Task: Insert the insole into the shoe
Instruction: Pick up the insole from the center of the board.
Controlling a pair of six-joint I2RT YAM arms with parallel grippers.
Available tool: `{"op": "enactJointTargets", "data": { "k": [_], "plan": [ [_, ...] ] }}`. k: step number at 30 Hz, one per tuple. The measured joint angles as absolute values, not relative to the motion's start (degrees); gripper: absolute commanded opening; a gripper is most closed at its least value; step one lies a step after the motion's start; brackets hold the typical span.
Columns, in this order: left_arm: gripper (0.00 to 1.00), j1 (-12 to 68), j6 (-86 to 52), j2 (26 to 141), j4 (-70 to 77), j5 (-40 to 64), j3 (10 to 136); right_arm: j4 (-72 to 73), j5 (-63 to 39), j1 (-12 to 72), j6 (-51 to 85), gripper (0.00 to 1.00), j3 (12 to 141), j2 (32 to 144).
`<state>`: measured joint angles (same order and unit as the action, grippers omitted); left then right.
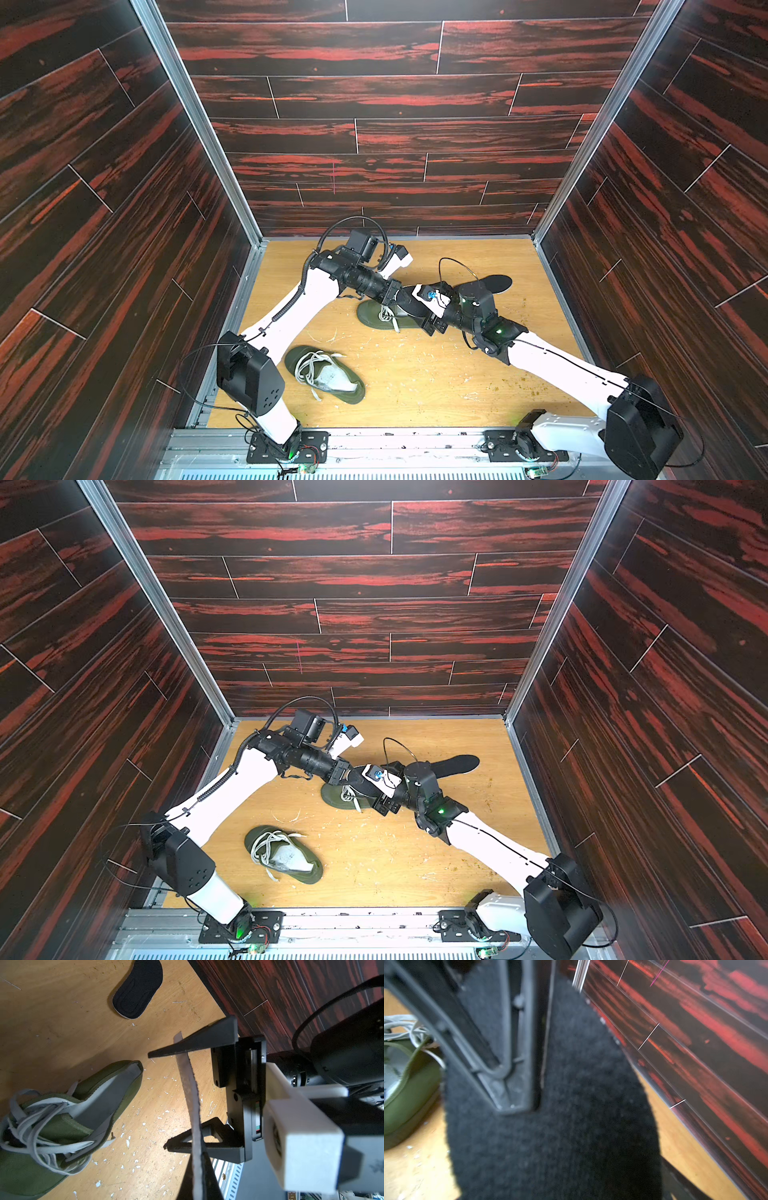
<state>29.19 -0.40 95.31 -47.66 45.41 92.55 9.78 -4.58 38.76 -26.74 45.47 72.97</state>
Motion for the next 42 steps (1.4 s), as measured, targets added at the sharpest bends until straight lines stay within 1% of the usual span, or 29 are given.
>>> {"op": "enactJointTargets", "data": {
  "k": [2,7,17,18,20,22,23,24,25,29,32,35,37,42],
  "plan": [
    [0.0,29.08,0.21,95.31,-48.23,44.62,92.95,10.26,-4.49,38.79,-27.05,0.87,45.47,72.95],
    [0.0,28.42,1.08,95.31,-48.88,44.14,93.23,10.22,-5.26,38.79,-27.64,0.73,45.47,72.95],
    [0.0,28.23,1.48,95.35,-49.71,44.07,94.08,9.89,-7.05,38.76,-26.5,0.58,45.47,72.95],
    [0.01,28.23,1.43,95.39,-49.69,43.97,94.15,9.91,-7.07,38.76,-26.22,0.58,45.47,72.95],
    [0.1,28.23,1.21,95.53,-49.69,43.51,94.26,9.91,-7.03,38.74,-25.89,0.58,45.47,72.97],
    [0.13,28.23,0.86,95.59,-49.69,42.63,94.26,9.85,-6.85,38.59,-25.67,0.58,45.47,73.06],
    [0.16,28.23,0.75,95.59,-49.69,42.19,94.26,9.78,-6.79,38.57,-25.58,0.58,45.47,73.1],
    [0.23,28.23,0.69,95.59,-49.67,41.54,94.26,9.65,-6.66,38.5,-25.54,0.57,45.5,73.21],
    [0.28,28.23,0.64,95.59,-49.6,40.77,94.3,9.19,-6.48,38.46,-25.52,0.56,45.58,73.45],
    [0.39,28.1,-0.34,95.59,-49.52,37.45,94.56,5.34,-5.48,37.78,-25.19,0.56,47.7,75.57],
    [0.44,27.94,-1.21,95.59,-49.47,34.81,95.31,2.15,-4.25,37.1,-24.71,0.57,49.76,77.08],
    [0.45,27.9,-2.28,95.39,-49.25,31.03,95.81,-0.47,-3.05,36.32,-24.08,0.57,50.59,77.58],
    [0.49,27.83,-3.79,94.94,-49.21,26.35,95.81,-2.26,-2.13,35.57,-23.55,0.57,50.65,77.69],
    [0.49,27.94,-11.57,92.82,-47.13,13.13,94.04,-8.43,1.56,32.8,-22.06,0.58,53.04,78.89]
  ]
}}
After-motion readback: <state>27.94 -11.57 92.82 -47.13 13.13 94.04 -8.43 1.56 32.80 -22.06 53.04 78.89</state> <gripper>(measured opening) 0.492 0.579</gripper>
